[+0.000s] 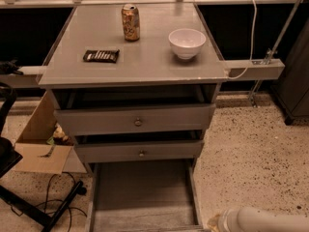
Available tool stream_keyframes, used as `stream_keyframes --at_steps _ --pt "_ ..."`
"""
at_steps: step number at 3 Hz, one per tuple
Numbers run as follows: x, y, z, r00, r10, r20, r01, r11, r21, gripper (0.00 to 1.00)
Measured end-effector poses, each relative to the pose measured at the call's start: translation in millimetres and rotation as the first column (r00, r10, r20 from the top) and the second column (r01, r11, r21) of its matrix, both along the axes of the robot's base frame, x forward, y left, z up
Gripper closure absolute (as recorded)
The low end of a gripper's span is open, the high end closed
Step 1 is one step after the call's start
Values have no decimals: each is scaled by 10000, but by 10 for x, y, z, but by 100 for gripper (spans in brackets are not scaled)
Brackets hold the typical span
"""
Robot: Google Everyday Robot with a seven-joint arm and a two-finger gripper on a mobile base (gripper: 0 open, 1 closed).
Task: Close bottom drawer
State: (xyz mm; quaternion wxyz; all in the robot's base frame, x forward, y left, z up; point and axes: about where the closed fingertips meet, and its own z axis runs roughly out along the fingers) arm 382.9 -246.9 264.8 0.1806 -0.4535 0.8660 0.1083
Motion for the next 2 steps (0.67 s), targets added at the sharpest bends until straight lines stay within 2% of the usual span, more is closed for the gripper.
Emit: stream_keyframes --at_steps 1,2 --pt "-150 81 -202 9993 -57 -360 64 9998 210 100" --pt "-142 103 -195 9993 13 -386 -10 10000 86 100"
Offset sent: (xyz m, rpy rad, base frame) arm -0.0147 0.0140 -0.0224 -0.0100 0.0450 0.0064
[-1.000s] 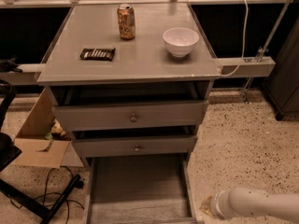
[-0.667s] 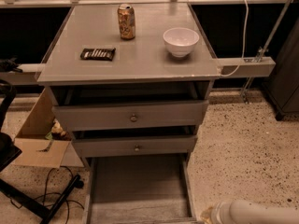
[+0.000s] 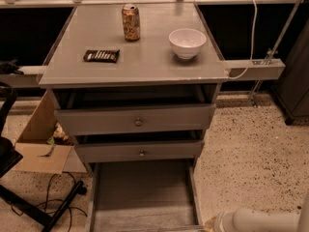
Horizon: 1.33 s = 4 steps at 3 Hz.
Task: Close bottom drawer
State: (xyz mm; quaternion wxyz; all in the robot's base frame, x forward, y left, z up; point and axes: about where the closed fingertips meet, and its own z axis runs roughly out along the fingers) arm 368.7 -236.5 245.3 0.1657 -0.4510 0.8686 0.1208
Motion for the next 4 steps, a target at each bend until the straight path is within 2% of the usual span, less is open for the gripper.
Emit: stream_keyframes --at_steps 1,2,3,4 --pt "-163 130 -249 9990 374 -229 -370 9991 191 100" --pt "-675 504 -660 9935 1116 214 -1134 9867 1165 100" --pt "-882 773 -1052 9899 1213 729 -1349 9645 2270 100" --pt "-669 1029 -1335 9789 1374 1513 -1822 9219 3419 100"
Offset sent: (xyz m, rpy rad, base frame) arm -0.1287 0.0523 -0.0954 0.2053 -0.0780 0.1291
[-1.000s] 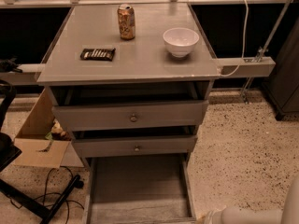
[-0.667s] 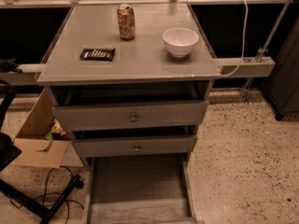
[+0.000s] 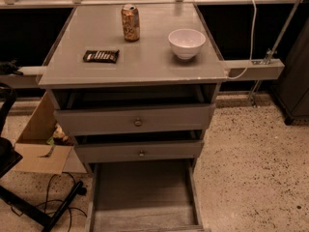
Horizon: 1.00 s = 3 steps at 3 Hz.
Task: Close bottom drawer
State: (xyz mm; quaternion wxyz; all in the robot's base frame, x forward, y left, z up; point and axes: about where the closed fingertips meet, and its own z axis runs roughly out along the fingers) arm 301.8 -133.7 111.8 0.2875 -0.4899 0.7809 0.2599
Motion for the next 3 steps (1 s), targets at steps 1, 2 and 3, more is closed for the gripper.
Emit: stream_keyframes --at_steps 1,2,3 --pt "452 55 31 9949 319 957 -375 9977 571 100" --pt "448 61 40 9944 341 996 -401 9975 584 100" --pt "635 138 172 9890 463 1408 -572 9956 745 100"
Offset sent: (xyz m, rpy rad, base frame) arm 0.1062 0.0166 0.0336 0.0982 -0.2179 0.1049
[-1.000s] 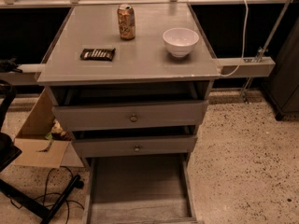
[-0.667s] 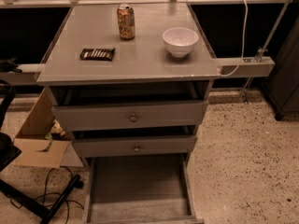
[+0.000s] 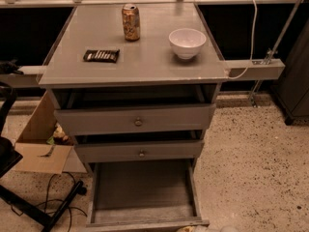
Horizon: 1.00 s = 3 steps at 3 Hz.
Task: Close bottom drawer
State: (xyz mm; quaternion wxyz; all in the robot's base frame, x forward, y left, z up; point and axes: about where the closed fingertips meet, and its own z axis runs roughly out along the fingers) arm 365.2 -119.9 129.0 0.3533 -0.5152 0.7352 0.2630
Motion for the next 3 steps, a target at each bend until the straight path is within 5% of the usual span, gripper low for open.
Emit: stream_keyframes --at_steps 3 --pt "678 297 309 9973 29 731 -79 9976 685 100"
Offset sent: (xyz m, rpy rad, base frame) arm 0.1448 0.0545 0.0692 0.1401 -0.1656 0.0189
